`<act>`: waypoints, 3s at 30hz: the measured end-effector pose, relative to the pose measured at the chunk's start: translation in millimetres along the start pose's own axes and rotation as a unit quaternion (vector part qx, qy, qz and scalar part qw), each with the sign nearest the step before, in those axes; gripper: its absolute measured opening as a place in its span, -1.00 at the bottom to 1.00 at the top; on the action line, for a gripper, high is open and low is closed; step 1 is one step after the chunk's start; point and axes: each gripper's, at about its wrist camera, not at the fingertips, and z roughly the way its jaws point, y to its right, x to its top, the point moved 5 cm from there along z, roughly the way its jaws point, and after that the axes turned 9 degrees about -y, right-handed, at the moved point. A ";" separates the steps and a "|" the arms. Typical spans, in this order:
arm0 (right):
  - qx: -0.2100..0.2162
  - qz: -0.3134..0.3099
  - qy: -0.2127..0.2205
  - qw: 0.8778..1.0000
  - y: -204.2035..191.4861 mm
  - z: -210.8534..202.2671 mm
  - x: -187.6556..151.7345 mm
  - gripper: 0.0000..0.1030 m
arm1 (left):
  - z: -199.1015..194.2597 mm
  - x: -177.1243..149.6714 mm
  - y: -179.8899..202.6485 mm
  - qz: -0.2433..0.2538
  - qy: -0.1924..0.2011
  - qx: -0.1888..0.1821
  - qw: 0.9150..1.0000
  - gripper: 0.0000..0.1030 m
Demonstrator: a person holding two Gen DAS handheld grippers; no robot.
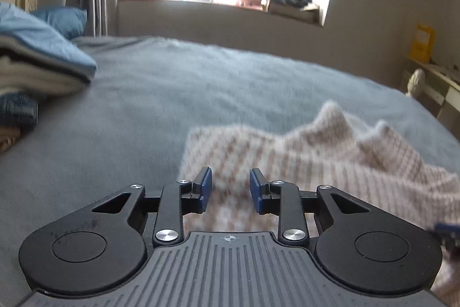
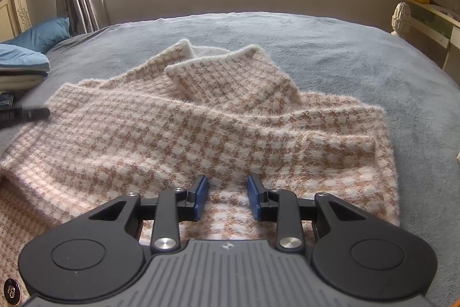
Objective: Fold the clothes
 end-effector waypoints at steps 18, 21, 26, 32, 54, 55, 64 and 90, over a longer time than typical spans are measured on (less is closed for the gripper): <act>0.001 0.003 0.004 1.000 0.4 -0.3 -0.8 -0.36 | 39.5 30.6 -0.9 -0.036 -0.062 0.013 0.997 -0.37; 0.001 0.004 0.005 1.000 0.6 -0.2 -1.1 -0.36 | 5.4 31.4 11.5 -0.019 -0.025 -0.004 1.000 -0.34; 0.002 0.007 0.006 1.000 1.1 0.1 -1.4 -0.36 | -29.1 -3.8 43.1 0.056 -0.033 -0.055 0.996 -0.26; 0.001 0.005 0.002 1.000 1.1 -0.2 -0.8 -0.36 | -15.1 -55.5 64.8 0.149 -0.057 -0.042 0.986 -0.20; -0.005 0.009 -0.040 0.999 1.0 1.1 10.6 -0.35 | -13.3 -45.9 78.2 0.141 -0.126 0.004 0.982 -0.12; -0.004 0.009 -0.040 0.999 1.3 1.1 10.4 -0.35 | -13.5 -46.2 78.9 0.143 -0.125 0.006 0.982 -0.12; 0.000 -0.004 -0.041 0.999 1.1 -2.2 10.5 -0.35 | -14.8 -46.4 80.1 0.145 -0.126 0.012 0.981 -0.08; -0.009 -0.009 -0.020 1.000 -3.5 -19.6 8.0 -0.11 | -15.4 -46.3 81.5 0.138 -0.129 0.023 0.982 0.11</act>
